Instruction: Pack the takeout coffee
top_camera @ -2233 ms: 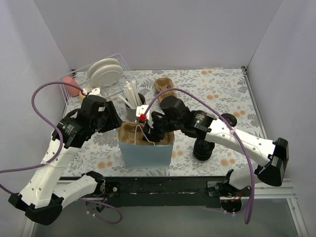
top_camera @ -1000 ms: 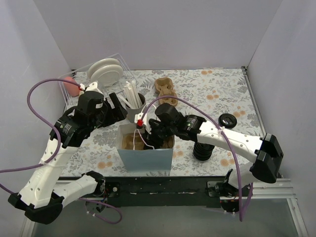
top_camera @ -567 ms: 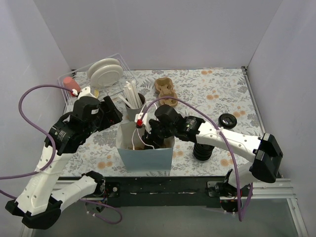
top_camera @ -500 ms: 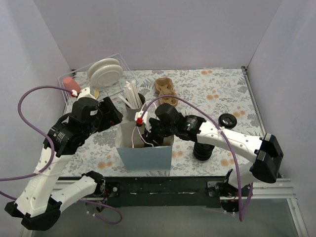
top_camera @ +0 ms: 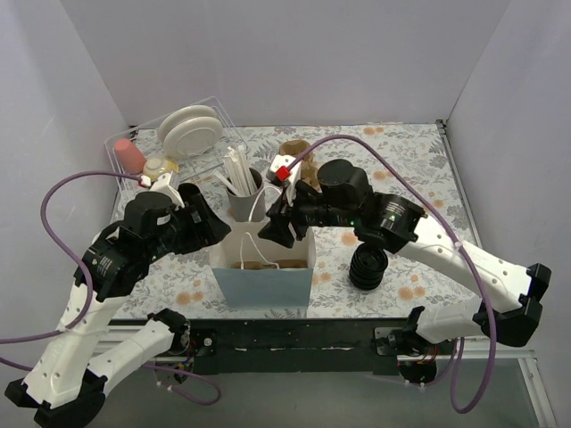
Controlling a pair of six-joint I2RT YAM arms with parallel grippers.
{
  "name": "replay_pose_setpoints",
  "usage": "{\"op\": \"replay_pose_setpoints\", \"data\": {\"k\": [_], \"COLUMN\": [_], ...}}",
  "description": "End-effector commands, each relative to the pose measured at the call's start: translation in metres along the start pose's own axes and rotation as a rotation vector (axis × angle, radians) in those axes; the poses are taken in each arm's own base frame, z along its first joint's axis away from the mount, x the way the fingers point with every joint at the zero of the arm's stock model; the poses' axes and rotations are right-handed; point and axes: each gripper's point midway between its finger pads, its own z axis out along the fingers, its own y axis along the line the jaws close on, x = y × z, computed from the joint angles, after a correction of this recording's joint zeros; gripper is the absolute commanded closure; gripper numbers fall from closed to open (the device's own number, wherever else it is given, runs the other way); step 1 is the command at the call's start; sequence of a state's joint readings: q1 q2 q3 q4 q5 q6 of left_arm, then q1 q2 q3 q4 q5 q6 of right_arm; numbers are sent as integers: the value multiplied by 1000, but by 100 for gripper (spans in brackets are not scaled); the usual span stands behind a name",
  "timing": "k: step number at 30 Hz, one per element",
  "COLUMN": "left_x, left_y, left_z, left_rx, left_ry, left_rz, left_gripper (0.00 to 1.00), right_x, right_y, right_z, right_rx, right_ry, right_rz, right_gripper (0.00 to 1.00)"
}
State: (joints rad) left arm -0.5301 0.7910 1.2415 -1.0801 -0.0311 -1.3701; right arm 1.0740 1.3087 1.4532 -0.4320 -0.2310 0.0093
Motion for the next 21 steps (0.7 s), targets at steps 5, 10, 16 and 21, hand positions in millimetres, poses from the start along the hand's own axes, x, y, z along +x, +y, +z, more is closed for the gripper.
{"op": "replay_pose_setpoints", "data": {"k": [5, 10, 16, 21], "left_x": [21, 21, 19, 16], "left_y": [18, 25, 35, 27], "left_z": [-1, 3, 10, 14], "left_rx": [-54, -94, -151, -117], "left_ry": [68, 65, 61, 55], "left_rz": [1, 6, 26, 23], "left_gripper": [36, 48, 61, 86], "right_x": [-7, 6, 23, 47], "right_y": [-40, -57, -61, -65], "right_z": [-46, -61, -59, -53], "right_rx": [351, 474, 520, 556], "right_ry": [-38, -24, 18, 77], "right_rz": [216, 233, 305, 350], "right_gripper": [40, 40, 41, 43]}}
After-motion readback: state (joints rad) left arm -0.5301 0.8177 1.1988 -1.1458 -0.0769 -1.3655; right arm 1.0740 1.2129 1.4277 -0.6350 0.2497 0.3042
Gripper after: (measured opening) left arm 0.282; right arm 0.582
